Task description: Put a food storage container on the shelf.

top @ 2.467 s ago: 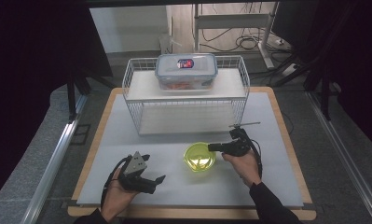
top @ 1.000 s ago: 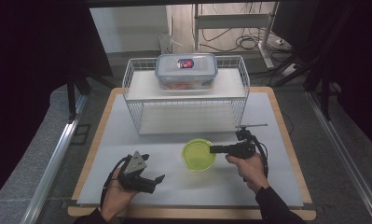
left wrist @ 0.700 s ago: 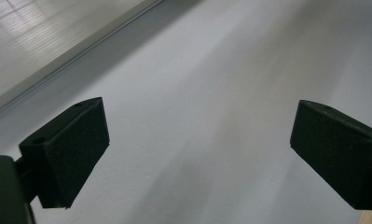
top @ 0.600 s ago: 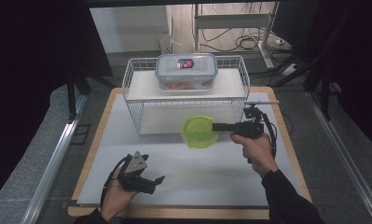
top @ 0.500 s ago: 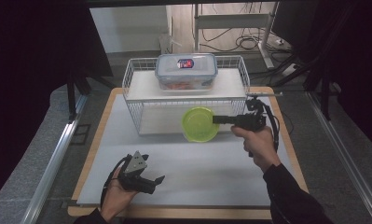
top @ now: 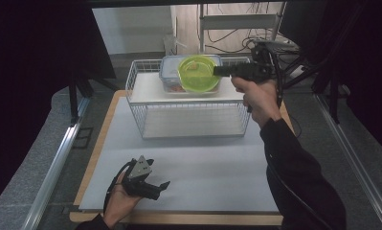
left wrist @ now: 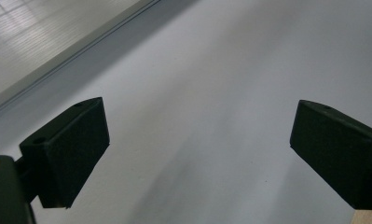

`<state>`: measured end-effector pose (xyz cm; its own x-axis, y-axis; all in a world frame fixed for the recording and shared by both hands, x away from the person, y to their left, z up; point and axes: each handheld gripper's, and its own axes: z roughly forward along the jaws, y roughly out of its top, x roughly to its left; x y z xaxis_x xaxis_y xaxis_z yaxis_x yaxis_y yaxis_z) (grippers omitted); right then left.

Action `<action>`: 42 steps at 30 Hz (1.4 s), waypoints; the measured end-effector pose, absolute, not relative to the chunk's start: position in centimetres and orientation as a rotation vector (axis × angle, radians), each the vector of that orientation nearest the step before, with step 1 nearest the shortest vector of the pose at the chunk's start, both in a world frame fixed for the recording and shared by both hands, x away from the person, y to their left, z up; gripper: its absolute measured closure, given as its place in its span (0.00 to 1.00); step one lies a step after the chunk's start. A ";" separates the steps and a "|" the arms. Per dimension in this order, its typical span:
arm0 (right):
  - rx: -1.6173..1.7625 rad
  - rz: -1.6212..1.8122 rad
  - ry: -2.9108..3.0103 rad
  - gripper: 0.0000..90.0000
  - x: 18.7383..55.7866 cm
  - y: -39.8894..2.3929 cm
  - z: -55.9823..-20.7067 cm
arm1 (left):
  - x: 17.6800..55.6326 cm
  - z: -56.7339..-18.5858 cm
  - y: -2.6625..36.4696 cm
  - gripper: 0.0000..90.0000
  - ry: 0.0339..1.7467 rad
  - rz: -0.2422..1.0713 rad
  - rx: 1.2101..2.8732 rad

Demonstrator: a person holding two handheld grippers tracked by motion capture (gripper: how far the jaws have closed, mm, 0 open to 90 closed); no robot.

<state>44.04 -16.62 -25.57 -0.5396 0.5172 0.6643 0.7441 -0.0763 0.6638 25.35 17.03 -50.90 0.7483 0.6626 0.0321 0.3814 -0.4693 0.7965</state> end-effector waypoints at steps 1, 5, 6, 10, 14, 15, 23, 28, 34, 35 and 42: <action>-1.406 -1.678 -1.970 0.91 44.8 -16.2 -25.1 | 25.3 -50.9 17.0 0.05 0.786 0.426 2.110; -1.488 -1.689 -1.931 0.91 47.2 -15.3 -24.3 | 25.3 -50.9 17.0 0.05 0.777 0.421 2.105; -1.511 -1.684 -1.923 0.91 47.9 -15.1 -24.3 | 25.3 -50.9 17.0 0.05 0.775 0.420 2.104; -1.592 -1.653 -1.881 0.91 49.8 -14.4 -24.6 | 25.4 -50.9 17.0 0.05 0.771 0.416 2.102; -1.657 -1.624 -1.857 0.90 51.3 -13.6 -24.9 | 25.4 -50.9 17.0 0.05 0.764 0.414 2.102; -1.671 -1.616 -1.852 0.90 51.7 -13.3 -25.0 | 25.4 -50.9 16.9 0.05 0.763 0.414 2.103; -1.719 -1.641 -1.827 0.78 52.7 -12.7 -25.2 | 25.3 -50.9 17.0 0.06 0.758 0.412 2.101; -1.690 -1.667 -1.876 0.64 52.5 -12.8 -24.8 | 25.3 -50.9 16.9 0.06 0.757 0.413 2.104; -1.609 -1.745 -2.211 0.38 48.6 -14.9 -23.7 | 25.3 -50.9 17.0 0.05 0.761 0.421 2.100; -1.588 -1.749 -2.265 0.35 47.7 -15.4 -24.1 | 25.3 -50.8 17.0 0.05 0.757 0.427 2.101; -1.379 -1.756 -2.503 0.17 40.9 -18.2 -29.7 | 25.3 -50.8 17.2 0.05 0.764 0.427 2.083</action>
<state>40.87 -18.22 -29.70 -0.6431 0.7173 0.2681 0.4961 0.1235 0.8594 25.30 17.18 -50.77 0.7544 0.6559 0.0236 0.3643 -0.4484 0.8162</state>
